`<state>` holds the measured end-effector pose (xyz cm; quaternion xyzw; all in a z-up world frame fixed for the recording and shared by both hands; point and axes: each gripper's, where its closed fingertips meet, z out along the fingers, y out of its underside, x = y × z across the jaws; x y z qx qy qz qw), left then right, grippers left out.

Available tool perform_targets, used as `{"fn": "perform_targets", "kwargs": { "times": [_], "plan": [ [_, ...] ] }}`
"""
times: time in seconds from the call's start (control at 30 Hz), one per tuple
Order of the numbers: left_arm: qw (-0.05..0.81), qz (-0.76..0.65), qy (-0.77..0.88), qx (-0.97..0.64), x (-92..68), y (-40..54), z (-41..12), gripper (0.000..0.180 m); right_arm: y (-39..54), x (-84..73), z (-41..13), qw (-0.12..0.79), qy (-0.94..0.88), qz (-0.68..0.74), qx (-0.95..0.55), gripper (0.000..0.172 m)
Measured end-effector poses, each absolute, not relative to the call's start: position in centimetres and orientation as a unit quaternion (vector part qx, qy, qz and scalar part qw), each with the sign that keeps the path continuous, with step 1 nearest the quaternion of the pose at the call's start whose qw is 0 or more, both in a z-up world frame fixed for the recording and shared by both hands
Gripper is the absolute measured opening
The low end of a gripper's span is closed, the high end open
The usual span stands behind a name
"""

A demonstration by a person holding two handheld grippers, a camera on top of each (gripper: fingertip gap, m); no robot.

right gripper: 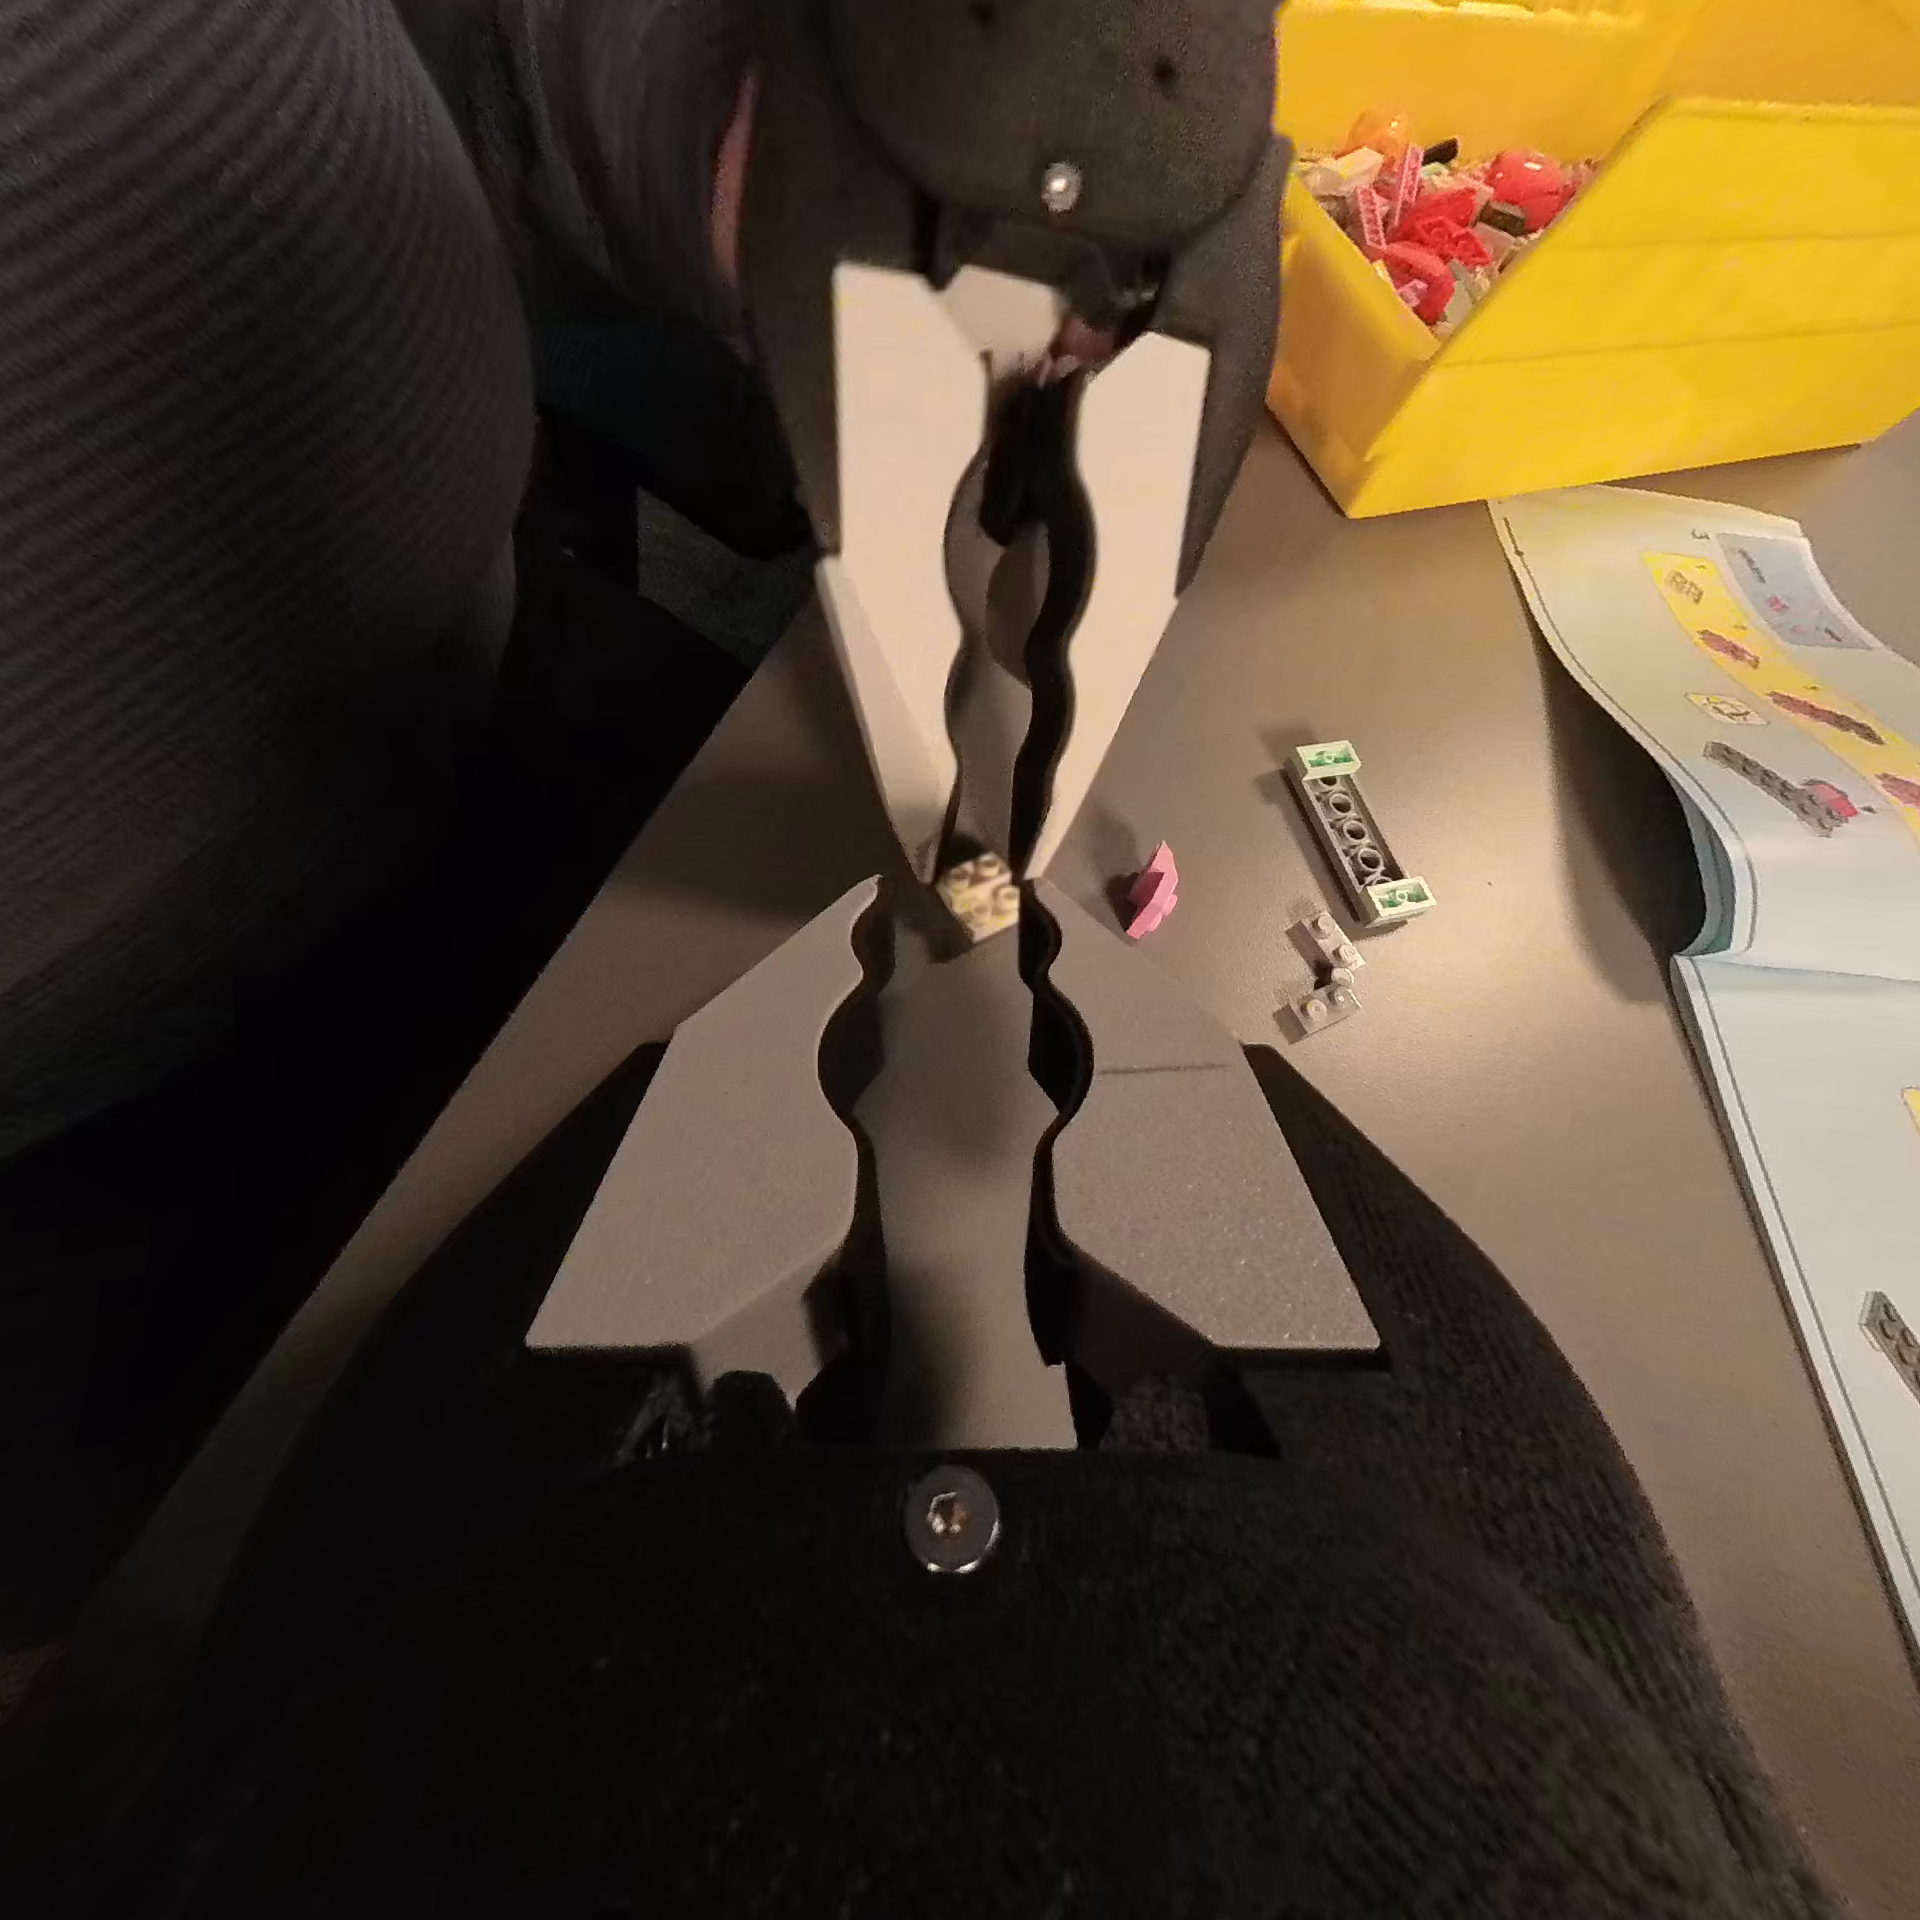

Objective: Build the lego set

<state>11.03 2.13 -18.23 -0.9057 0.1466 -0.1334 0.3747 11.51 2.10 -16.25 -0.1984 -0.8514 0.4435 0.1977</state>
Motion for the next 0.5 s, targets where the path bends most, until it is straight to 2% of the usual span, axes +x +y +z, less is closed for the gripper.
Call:
{"fn": "perform_targets", "kwargs": {
  "times": [0.17,0.27,0.5],
  "plan": [
    [0.398,-0.401,0.063,-0.822,12.2,1.3,-14.1,0.015,1.4,11.5,-15.5,0.222,-0.845,0.455,-0.172,0.022],
    [0.395,-0.419,0.048,-0.816,11.5,0.9,-13.8,0.015,1.2,11.4,-14.6,0.247,-0.837,0.463,-0.156,0.015],
    [0.37,-0.477,0.055,-0.796,12.4,0.3,-13.1,0.015,0.3,11.7,-13.7,0.262,-0.826,0.482,-0.131,0.019]
  ]
}}
